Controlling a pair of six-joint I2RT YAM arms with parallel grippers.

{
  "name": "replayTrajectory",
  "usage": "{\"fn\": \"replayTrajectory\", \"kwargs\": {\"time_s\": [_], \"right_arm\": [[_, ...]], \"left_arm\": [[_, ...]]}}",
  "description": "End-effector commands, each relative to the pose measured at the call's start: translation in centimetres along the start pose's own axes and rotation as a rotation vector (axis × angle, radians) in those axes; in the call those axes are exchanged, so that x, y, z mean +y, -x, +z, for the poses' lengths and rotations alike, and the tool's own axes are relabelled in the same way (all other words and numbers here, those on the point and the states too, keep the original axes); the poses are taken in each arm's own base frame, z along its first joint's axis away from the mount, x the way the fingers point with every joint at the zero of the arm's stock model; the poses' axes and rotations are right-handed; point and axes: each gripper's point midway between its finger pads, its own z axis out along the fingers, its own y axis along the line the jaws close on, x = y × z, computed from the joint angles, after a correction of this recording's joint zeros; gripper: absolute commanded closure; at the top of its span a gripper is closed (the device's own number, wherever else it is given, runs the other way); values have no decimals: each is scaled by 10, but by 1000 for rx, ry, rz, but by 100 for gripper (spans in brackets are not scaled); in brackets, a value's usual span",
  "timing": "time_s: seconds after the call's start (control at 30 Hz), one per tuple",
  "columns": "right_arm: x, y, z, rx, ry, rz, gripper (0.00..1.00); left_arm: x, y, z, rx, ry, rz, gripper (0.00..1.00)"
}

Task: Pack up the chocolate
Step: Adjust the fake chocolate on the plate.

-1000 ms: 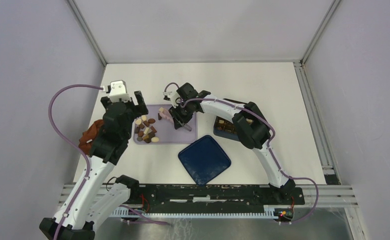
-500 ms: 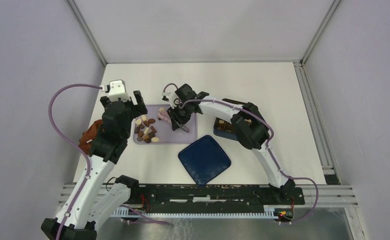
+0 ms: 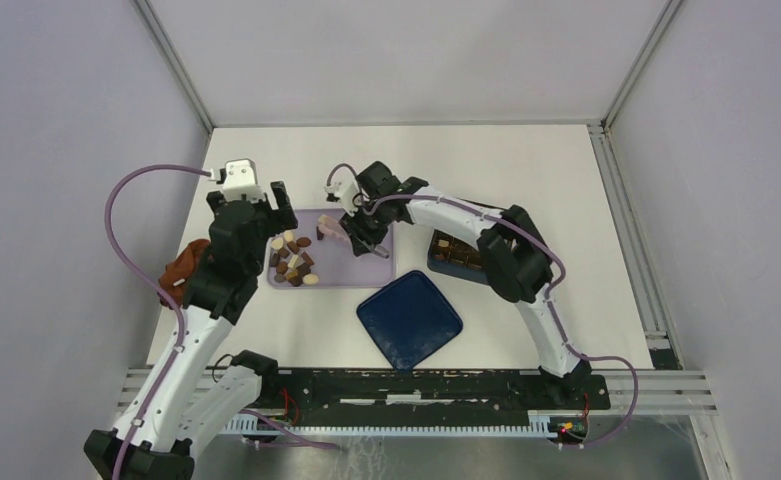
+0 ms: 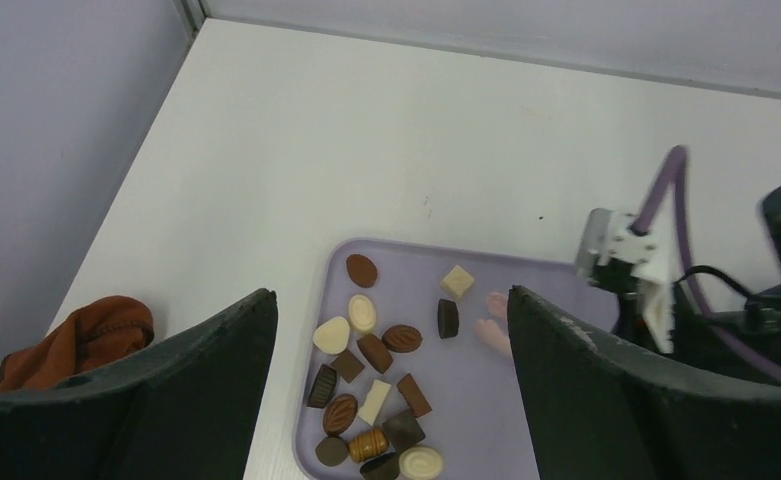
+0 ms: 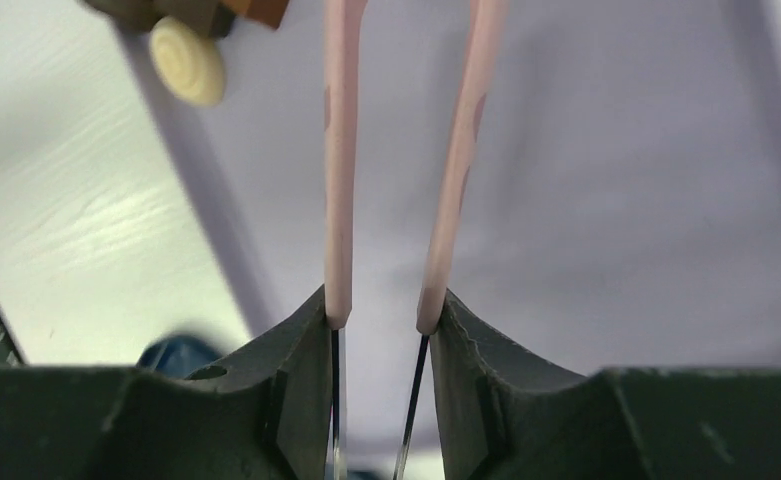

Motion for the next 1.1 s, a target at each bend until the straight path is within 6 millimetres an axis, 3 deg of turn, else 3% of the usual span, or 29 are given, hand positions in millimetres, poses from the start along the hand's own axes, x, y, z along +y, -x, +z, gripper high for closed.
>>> {"fn": "replayTrajectory", "kwargs": {"time_s": [0.0, 0.1, 0.2, 0.3, 0.4, 0.5, 0.7, 0.87, 1.07], "right_arm": [[11, 59, -117, -241, 3, -170, 59], [14, 53, -171, -345, 14, -219, 59], [15, 32, -213, -426, 14, -242, 60], [19, 11, -250, -498, -24, -271, 59], [17, -11, -273, -537, -85, -301, 59], [17, -28, -285, -581, -108, -300, 58], [20, -34, -291, -600, -85, -306, 59], [20, -40, -290, -588, -84, -308, 59], [18, -41, -295, -591, -98, -310, 59]], "left_arm": [[-12, 5, 5, -10, -52, -29, 13], [-37, 4, 5, 56, -158, -87, 22], [-72, -8, -2, 186, -309, -192, 30], [-110, -41, -15, 341, -481, -336, 38], [-133, -84, -22, 488, -559, -449, 51], [-142, -120, -19, 553, -504, -436, 61], [-175, -173, 3, 648, -421, -305, 76], [-193, -202, 28, 682, -356, -249, 81], [-213, -234, 38, 759, -347, -168, 84]]}}
